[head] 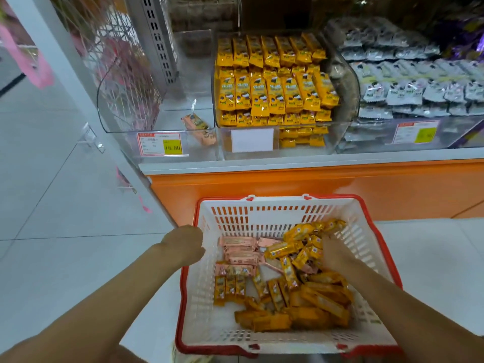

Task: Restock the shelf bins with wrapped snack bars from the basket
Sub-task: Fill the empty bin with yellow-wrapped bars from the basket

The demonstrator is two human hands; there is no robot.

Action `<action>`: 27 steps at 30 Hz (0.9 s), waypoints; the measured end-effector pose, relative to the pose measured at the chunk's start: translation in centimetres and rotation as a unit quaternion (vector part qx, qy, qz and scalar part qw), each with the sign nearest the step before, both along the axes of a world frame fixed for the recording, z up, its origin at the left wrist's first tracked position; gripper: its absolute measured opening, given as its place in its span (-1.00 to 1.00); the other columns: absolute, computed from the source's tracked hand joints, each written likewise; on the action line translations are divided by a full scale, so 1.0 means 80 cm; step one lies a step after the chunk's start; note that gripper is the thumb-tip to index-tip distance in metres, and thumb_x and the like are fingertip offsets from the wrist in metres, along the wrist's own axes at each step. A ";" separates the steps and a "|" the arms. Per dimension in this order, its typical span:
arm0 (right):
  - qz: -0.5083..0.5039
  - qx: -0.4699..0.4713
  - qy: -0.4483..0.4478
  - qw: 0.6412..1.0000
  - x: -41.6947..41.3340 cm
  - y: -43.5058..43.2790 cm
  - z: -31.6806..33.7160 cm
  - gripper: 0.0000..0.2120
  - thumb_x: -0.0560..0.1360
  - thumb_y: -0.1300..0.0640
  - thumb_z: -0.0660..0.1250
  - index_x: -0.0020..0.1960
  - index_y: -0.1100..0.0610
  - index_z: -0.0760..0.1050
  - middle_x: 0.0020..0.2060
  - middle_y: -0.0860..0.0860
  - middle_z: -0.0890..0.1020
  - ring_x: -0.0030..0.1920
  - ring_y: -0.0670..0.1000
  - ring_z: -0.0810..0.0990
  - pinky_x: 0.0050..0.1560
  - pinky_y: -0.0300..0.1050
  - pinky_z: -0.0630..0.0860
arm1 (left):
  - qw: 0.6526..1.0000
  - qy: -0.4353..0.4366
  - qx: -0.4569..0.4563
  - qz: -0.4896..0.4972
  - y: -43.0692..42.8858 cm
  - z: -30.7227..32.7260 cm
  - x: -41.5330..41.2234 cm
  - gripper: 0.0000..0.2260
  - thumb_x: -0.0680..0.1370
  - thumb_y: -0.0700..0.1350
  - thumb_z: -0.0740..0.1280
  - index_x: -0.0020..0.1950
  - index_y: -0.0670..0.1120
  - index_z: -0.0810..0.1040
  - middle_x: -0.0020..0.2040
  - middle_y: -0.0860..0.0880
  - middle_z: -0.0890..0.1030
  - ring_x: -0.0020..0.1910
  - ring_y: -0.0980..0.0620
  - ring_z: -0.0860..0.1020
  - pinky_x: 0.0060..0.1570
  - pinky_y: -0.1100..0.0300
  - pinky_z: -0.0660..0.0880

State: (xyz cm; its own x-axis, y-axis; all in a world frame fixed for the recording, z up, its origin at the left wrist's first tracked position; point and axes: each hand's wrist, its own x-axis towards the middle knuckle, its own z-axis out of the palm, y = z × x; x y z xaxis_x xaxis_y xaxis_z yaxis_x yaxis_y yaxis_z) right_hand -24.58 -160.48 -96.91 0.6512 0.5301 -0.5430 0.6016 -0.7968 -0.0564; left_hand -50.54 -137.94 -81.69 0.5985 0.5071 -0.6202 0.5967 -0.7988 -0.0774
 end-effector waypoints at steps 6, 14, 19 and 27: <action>-0.050 0.071 0.030 0.996 0.011 -0.029 -0.047 -0.32 0.45 0.00 0.39 0.46 0.17 0.20 0.29 0.19 0.45 0.25 0.18 0.48 0.17 0.01 0.47 | 1.000 0.004 -0.004 -0.015 0.007 -0.004 0.006 -0.69 0.65 0.00 0.12 0.21 -0.21 0.44 0.16 -0.12 0.52 0.14 -0.05 0.49 0.06 0.17 0.42; -0.043 0.166 0.138 0.975 -0.033 0.019 0.041 -0.39 0.41 0.01 0.48 0.38 0.14 0.35 0.21 0.08 0.53 0.23 0.12 0.52 0.11 -0.10 0.47 | 1.000 -0.007 0.019 0.001 0.010 0.000 0.019 -0.66 0.63 0.04 0.14 0.26 -0.17 0.42 0.15 -0.08 0.52 0.12 -0.01 0.51 0.04 0.19 0.45; -0.165 0.268 0.418 0.852 -0.082 0.055 0.123 -0.35 0.34 -0.08 0.45 0.38 0.07 0.42 0.34 0.01 0.47 0.33 0.08 0.44 0.37 0.09 0.36 | 0.972 -0.154 -0.134 0.120 0.003 0.013 0.035 -0.45 0.56 0.11 0.29 0.46 -0.12 0.30 0.44 -0.06 0.36 0.37 -0.04 0.38 0.29 0.14 0.34; -0.218 0.437 0.570 0.661 -0.132 0.058 0.209 -0.59 0.50 -0.01 0.29 0.26 0.19 0.48 0.12 0.13 0.65 0.14 0.10 0.63 0.21 0.09 0.50 | 0.708 -0.339 -0.530 0.321 -0.032 0.052 0.044 -0.69 0.47 -0.02 0.39 0.17 -0.11 0.60 0.10 -0.03 0.67 0.16 0.02 0.59 0.19 0.15 0.50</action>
